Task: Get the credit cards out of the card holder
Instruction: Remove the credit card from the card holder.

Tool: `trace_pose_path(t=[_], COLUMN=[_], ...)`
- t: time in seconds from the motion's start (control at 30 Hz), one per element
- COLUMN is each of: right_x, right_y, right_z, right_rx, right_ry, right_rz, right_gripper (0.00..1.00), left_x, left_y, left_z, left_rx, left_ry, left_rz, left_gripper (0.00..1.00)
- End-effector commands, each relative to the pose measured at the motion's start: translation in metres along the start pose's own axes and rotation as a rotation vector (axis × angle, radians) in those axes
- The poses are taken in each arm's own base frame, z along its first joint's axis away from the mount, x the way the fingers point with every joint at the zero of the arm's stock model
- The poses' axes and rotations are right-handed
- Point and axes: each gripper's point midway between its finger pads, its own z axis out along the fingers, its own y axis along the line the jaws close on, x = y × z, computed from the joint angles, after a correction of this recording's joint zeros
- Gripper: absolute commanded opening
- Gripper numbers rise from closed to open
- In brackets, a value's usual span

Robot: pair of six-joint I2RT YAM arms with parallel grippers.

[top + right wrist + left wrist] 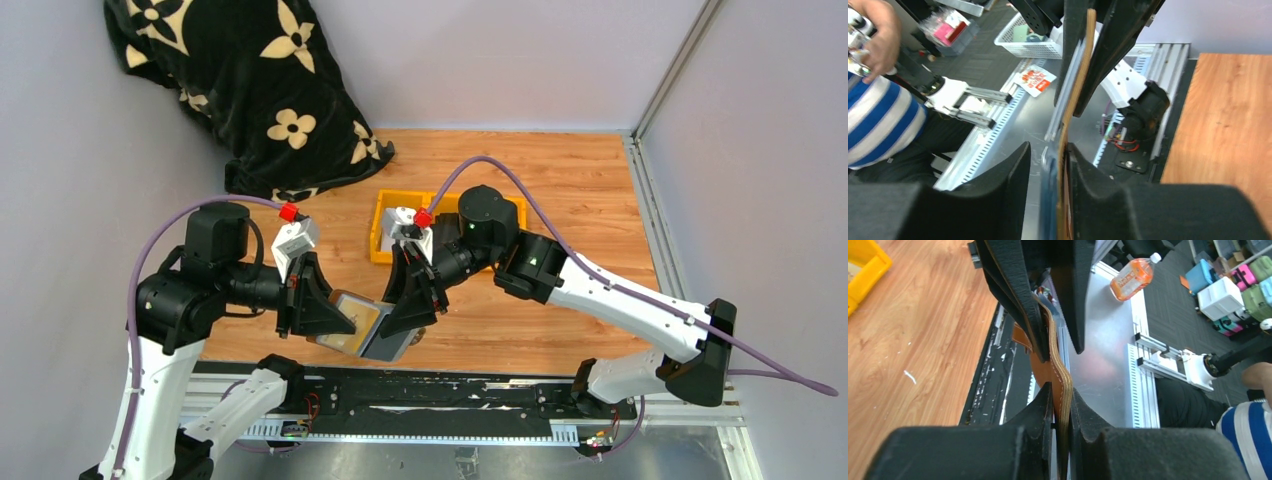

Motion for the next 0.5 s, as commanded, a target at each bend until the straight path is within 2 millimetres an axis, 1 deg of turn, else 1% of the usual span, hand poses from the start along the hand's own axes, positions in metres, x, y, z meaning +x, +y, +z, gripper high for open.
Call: trace_pose_path(t=[0.0,0.03,0.13,0.17,0.23,0.27,0.33,0.43,0.47], right_x=[-0.027,-0.035,-0.061,-0.069,-0.08,-0.082,-0.084,-0.079,-0.073], right_y=[0.001,-0.008,-0.026,-0.027,-0.025,-0.024,-0.018,-0.014,-0.015], right_z=[-0.016,-0.026,-0.059,-0.068,-0.079,-0.081,-0.079,-0.065,-0.06], right_rx=[0.095,0.162,0.376,0.431,0.493,0.504,0.47,0.37,0.347], right_ry=[-0.044,-0.07,-0.178,-0.217,-0.284,-0.319,-0.36,-0.394,-0.39], right_rz=[-0.114,-0.112,-0.108,-0.119,-0.134,-0.117,-0.076,-0.018,0.014], right_gripper=[0.43,0.46,0.54,0.56,0.59,0.6,0.6,0.6,0.6], left_x=[-0.003,-0.003,-0.005,-0.007,-0.011,-0.015,-0.023,-0.034,-0.036], left_y=[0.014,0.018,0.044,0.052,0.064,0.071,0.079,0.083,0.082], left_z=[-0.002,-0.002,-0.008,-0.011,-0.016,-0.021,-0.028,-0.033,-0.033], left_rx=[-0.086,-0.106,-0.253,-0.301,-0.375,-0.426,-0.493,-0.539,-0.537], left_ry=[0.002,0.003,0.017,0.02,0.02,0.017,0.008,-0.022,-0.03], left_rz=[0.006,0.005,0.015,0.026,0.031,0.036,0.05,0.066,0.067], left_gripper=[0.0,0.0,0.0,0.0,0.0,0.0,0.0,0.0,0.0])
